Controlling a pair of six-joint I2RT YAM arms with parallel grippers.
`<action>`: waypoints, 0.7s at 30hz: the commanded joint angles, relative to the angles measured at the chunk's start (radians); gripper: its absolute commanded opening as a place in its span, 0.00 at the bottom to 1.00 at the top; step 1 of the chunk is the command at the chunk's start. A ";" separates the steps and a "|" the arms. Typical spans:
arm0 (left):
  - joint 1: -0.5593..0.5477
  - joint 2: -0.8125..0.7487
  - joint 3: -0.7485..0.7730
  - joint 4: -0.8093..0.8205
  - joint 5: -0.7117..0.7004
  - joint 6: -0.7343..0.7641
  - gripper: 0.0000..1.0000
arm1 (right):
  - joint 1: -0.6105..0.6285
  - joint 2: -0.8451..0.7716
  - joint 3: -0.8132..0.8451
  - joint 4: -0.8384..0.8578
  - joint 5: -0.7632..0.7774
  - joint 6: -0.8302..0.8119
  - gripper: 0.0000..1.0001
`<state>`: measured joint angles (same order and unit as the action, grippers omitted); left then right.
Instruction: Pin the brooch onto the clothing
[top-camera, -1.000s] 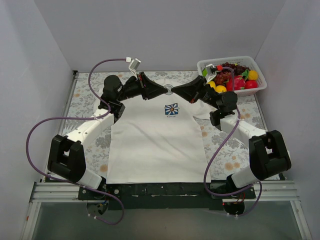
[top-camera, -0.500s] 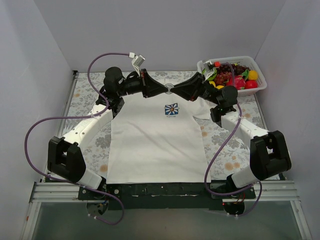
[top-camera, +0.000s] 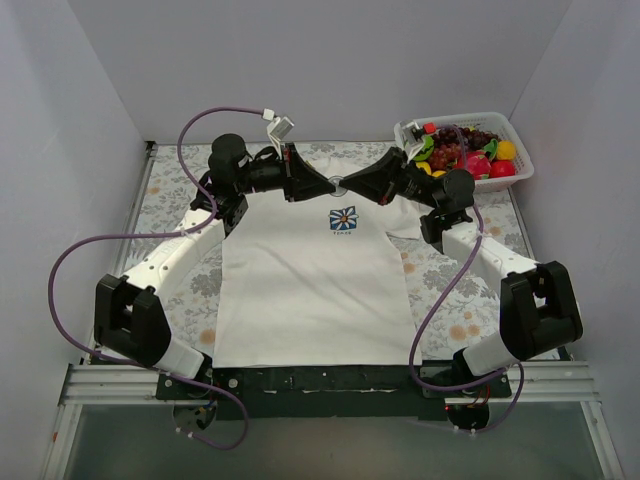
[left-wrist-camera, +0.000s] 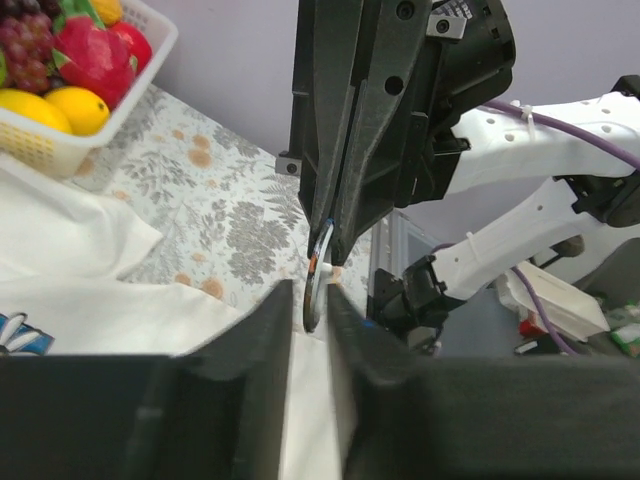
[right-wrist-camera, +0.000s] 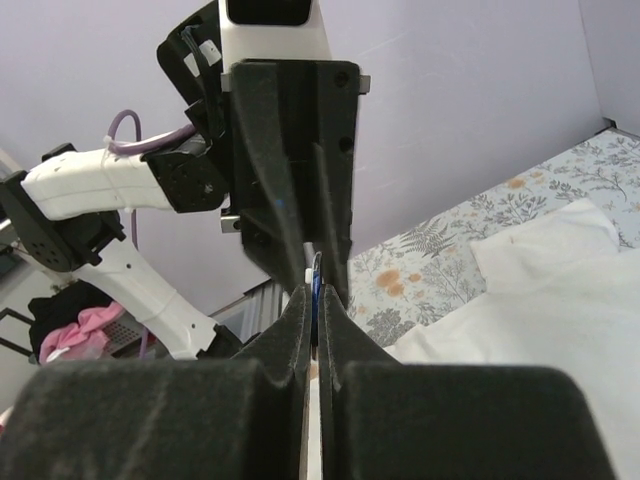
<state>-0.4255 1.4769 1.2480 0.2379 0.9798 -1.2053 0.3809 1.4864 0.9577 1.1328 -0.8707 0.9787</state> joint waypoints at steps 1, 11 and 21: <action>-0.002 -0.069 -0.008 -0.031 0.002 0.018 0.58 | 0.004 -0.041 0.010 0.073 0.033 -0.018 0.01; -0.001 -0.110 -0.085 0.156 -0.019 -0.079 0.82 | 0.003 -0.104 -0.088 0.266 0.170 0.031 0.01; -0.001 -0.040 -0.065 0.328 0.020 -0.203 0.67 | 0.004 -0.094 -0.102 0.312 0.194 0.063 0.01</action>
<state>-0.4255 1.4197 1.1652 0.4892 0.9848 -1.3575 0.3820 1.3960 0.8669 1.2865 -0.7074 1.0222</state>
